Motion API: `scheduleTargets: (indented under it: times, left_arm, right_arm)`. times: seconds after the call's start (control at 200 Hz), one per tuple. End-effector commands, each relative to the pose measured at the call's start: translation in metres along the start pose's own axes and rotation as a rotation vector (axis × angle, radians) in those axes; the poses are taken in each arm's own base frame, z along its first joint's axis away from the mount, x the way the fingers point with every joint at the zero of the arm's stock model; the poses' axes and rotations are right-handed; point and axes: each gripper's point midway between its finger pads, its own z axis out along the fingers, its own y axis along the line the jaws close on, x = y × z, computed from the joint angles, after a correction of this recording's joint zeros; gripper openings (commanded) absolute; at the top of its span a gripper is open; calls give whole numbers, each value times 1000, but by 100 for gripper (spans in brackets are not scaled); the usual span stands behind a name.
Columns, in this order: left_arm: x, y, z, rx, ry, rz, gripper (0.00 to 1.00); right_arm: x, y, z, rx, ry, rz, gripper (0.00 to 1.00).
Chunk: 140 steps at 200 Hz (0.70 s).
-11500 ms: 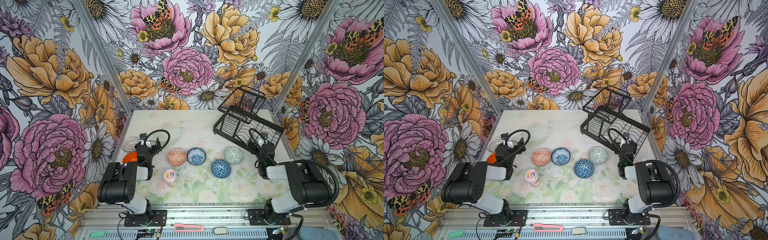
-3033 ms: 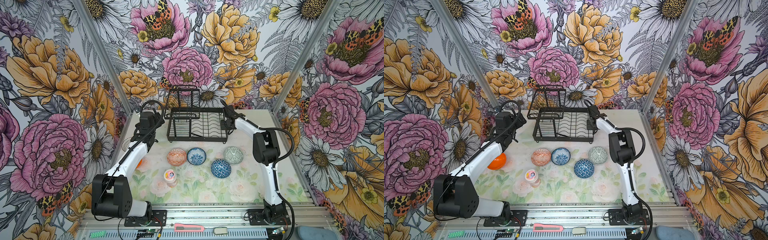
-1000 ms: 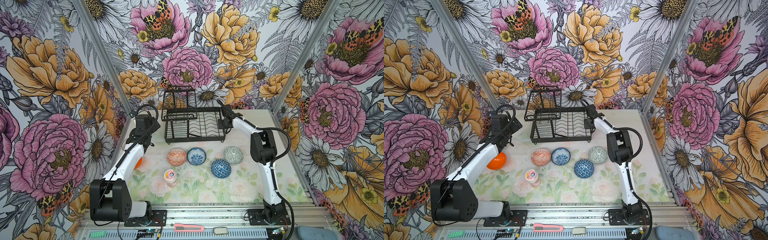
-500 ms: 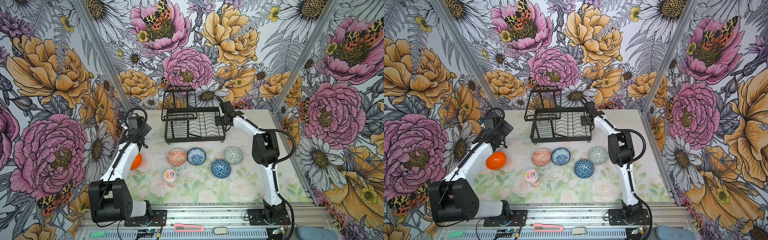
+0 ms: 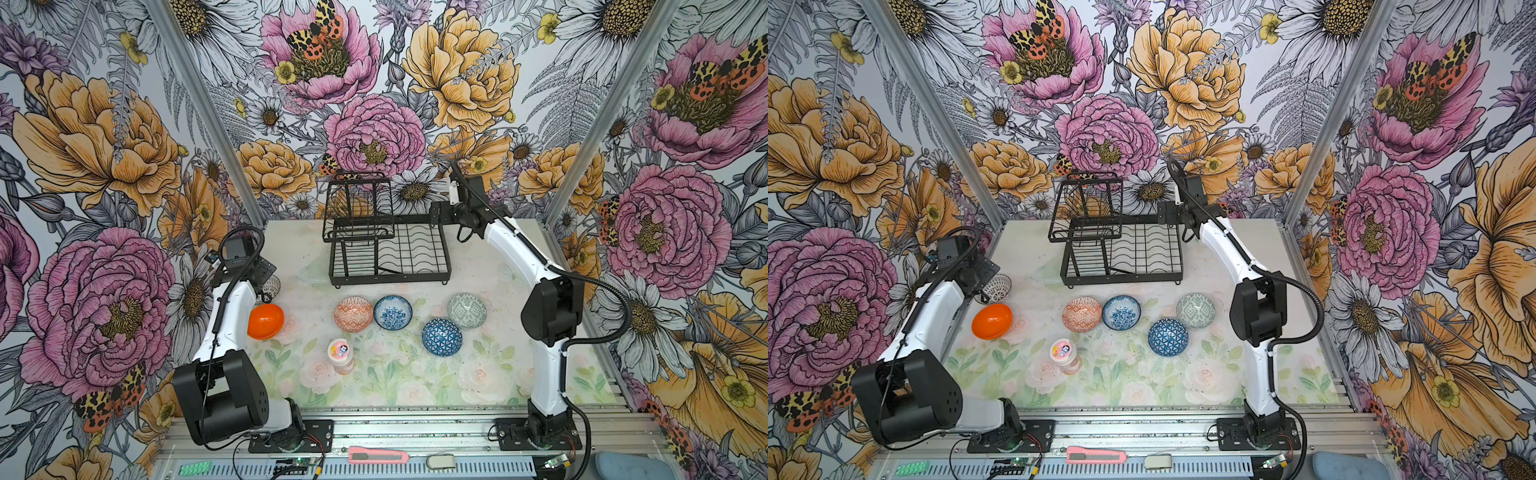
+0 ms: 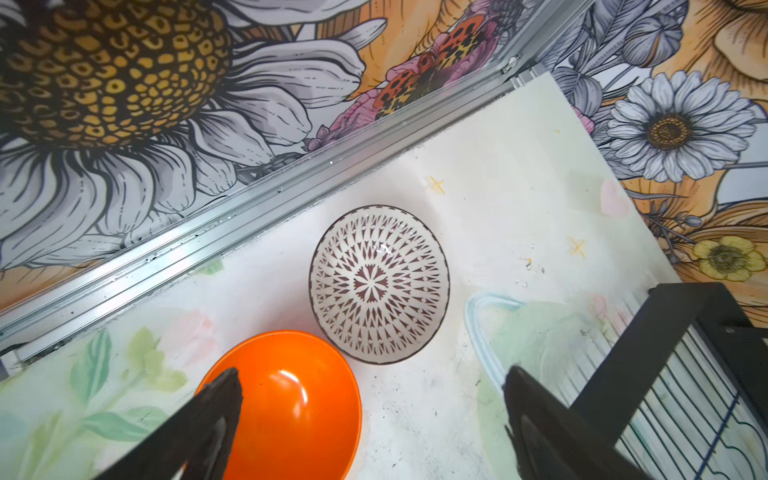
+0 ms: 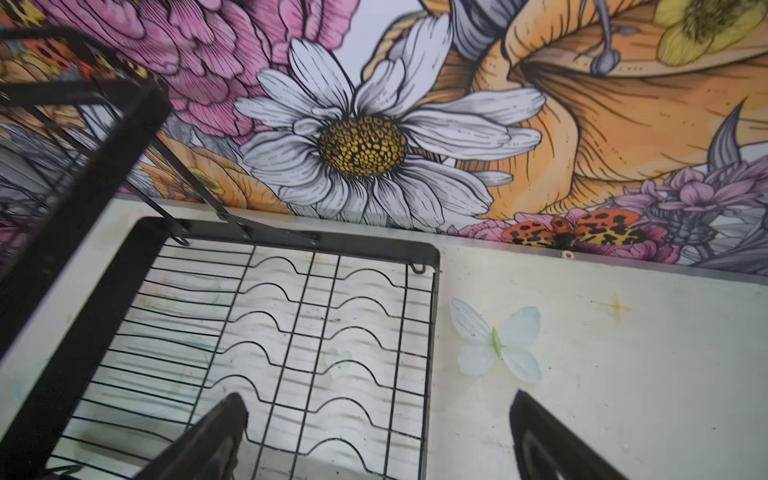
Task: Load the bowls into the dish rack
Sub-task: 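Release and raise the right gripper while the left gripper moves to the white maroon-patterned bowl, then grasp the rim of the white maroon-patterned bowl with the left gripper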
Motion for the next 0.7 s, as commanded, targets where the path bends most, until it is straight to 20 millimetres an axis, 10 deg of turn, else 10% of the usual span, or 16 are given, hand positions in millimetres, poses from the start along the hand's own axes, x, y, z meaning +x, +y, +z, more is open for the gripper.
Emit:
scheduleTargets:
  times: [0.0,0.695]
  left_arm:
    - [16,19,14,-20,107,15,99]
    - [34,36,62,-50,253,-24,75]
  right_arm:
    - [-39,33,-35,-120,-100,10,100]
    - [-73,55,-87,-210,-190,25,99]
